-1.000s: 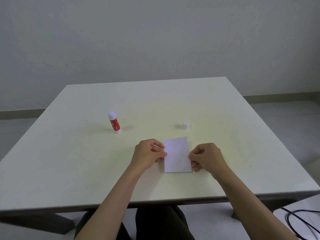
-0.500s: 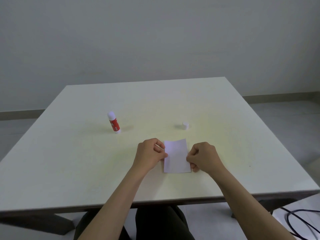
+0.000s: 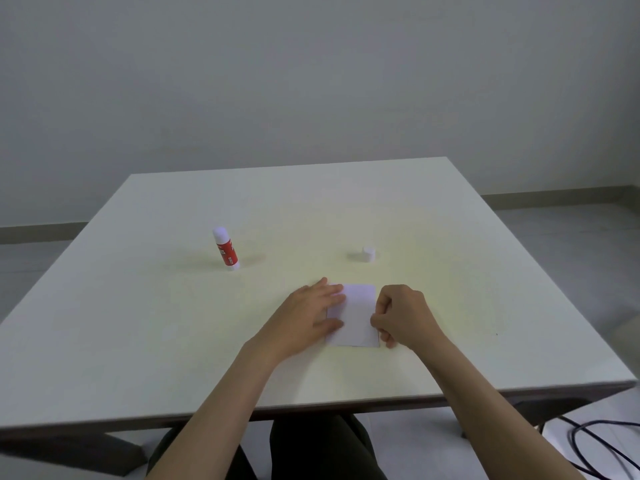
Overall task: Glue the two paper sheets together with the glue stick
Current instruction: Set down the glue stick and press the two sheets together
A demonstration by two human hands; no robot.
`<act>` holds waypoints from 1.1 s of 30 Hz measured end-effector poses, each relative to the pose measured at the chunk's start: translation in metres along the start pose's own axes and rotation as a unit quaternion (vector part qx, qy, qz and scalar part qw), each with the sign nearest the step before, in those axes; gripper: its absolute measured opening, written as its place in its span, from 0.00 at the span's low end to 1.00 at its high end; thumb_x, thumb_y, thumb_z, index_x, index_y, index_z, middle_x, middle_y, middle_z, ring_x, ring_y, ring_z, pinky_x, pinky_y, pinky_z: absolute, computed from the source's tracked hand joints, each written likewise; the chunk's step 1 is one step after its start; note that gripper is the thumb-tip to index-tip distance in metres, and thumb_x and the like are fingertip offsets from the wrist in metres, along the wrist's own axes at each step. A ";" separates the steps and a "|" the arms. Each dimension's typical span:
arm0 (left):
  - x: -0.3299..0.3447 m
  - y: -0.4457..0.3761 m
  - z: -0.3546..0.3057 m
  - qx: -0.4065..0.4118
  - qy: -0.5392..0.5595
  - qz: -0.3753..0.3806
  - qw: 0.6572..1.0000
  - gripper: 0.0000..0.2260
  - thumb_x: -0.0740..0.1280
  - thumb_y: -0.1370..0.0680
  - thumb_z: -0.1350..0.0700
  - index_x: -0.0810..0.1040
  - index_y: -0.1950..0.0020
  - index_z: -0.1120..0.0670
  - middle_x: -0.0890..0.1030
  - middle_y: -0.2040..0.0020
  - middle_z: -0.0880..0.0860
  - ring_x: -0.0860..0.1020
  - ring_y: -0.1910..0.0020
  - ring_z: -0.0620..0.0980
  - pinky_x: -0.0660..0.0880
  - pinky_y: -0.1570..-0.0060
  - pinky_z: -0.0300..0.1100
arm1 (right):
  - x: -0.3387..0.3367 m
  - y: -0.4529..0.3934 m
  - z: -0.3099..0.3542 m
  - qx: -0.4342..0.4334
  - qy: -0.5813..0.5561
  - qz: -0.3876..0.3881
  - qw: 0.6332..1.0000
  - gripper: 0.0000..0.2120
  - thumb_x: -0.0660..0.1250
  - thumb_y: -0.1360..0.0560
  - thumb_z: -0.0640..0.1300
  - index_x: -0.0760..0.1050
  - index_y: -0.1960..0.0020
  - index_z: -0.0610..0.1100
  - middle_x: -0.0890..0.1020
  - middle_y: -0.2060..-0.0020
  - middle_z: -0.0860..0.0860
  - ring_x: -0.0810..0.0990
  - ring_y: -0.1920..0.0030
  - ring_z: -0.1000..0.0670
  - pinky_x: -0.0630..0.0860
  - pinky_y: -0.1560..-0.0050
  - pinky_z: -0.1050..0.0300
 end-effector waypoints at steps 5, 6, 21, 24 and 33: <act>0.001 0.006 0.008 0.008 -0.020 0.066 0.998 0.33 0.63 0.24 0.41 0.55 0.23 0.48 0.51 0.22 0.41 0.44 0.24 0.39 0.42 0.26 0.40 | 0.004 0.002 -0.003 -0.010 -0.001 -0.019 1.000 0.07 0.63 0.34 0.29 0.70 0.66 0.40 0.75 0.76 0.46 0.72 0.84 0.54 0.71 0.78 0.60; 0.002 0.006 0.008 0.008 -0.036 0.071 0.997 0.34 0.62 0.24 0.39 0.53 0.23 0.47 0.50 0.22 0.41 0.44 0.24 0.40 0.41 0.25 0.42 | 0.005 0.003 -0.004 -0.017 0.012 -0.023 0.999 0.06 0.64 0.33 0.30 0.71 0.64 0.40 0.76 0.74 0.46 0.73 0.80 0.53 0.72 0.76 0.59; 0.003 0.020 0.018 0.015 -0.100 0.054 0.993 0.41 0.46 0.33 0.28 0.49 0.23 0.44 0.44 0.27 0.34 0.37 0.24 0.43 0.31 0.27 0.51 | 0.006 0.012 -0.035 -0.408 0.393 -0.033 0.823 0.20 0.56 0.29 0.47 0.78 0.41 0.51 0.81 0.42 0.59 0.70 0.31 0.45 0.55 0.34 0.40; 0.001 0.019 0.017 0.006 -0.093 0.056 0.994 0.42 0.46 0.34 0.27 0.50 0.24 0.44 0.44 0.28 0.33 0.35 0.25 0.42 0.31 0.27 0.53 | -0.005 -0.011 -0.034 -0.349 0.407 -0.046 0.843 0.21 0.53 0.26 0.48 0.77 0.39 0.51 0.81 0.41 0.58 0.69 0.30 0.43 0.52 0.34 0.42; 0.001 0.017 0.018 -0.002 -0.079 0.037 0.996 0.43 0.47 0.37 0.25 0.52 0.24 0.42 0.46 0.28 0.31 0.34 0.26 0.42 0.29 0.29 0.52 | 0.008 0.022 -0.038 -0.451 0.340 0.003 0.826 0.22 0.55 0.28 0.47 0.73 0.35 0.55 0.77 0.37 0.62 0.61 0.27 0.47 0.51 0.32 0.44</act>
Point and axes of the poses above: each hand's wrist, its own y-axis away from the middle knuckle, its own x-axis out of the palm, z = x × y, the point moved 1 cm from there along -y, towards the middle knuckle
